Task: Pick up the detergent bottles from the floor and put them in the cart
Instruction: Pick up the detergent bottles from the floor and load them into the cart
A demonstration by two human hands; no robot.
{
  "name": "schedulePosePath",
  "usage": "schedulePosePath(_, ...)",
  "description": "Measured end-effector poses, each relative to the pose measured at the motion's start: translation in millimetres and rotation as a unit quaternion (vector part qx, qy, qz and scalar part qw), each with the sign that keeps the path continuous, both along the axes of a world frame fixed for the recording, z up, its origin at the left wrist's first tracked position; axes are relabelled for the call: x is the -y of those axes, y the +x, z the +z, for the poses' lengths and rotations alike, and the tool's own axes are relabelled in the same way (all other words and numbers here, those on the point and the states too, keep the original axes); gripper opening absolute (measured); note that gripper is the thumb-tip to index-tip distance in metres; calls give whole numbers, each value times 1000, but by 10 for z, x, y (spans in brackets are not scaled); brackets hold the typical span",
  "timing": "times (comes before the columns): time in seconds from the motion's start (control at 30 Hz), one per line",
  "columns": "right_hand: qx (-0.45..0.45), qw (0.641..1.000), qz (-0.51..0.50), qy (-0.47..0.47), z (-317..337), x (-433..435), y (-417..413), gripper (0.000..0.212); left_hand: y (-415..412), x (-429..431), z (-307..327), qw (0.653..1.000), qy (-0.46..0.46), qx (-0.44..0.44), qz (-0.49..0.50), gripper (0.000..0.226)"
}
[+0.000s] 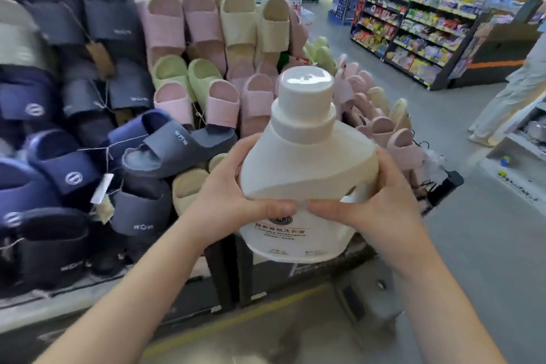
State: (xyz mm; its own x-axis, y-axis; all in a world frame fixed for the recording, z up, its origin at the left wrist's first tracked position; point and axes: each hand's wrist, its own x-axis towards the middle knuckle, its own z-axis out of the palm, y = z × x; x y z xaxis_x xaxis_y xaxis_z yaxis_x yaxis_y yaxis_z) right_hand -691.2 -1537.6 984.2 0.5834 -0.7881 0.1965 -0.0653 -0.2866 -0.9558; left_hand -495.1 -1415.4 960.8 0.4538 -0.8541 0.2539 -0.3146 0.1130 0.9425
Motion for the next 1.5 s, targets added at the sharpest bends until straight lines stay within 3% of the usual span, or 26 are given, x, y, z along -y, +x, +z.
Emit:
schedulePosePath(0.33, 5, 972, 233, -31, 79, -199, 577, 89, -281, -1028, 141, 970, -4, -1, 245, 92)
schedulePosePath(0.6, 45, 892, 449, -17, 91, -1115, 935, 79, -787, -2222, 165, 900, 10, 16, 436, 87)
schedulePosePath(0.77, 33, 844, 535, -10, 118, -1924, 1067, 86, -1141, -3039, 185, 844, 11, 32, 536, 84)
schedulePosePath(1.13, 28, 770, 637, -28, 86, -4178, 1276, 83, -1523, -5116, 96, 754, 17, 30, 656, 85)
schedulePosePath(1.5, 13, 739, 673, -9, -52, -6065, 1651, 84, -1295, -6970, -71, 737, 8, 23, 676, 90)
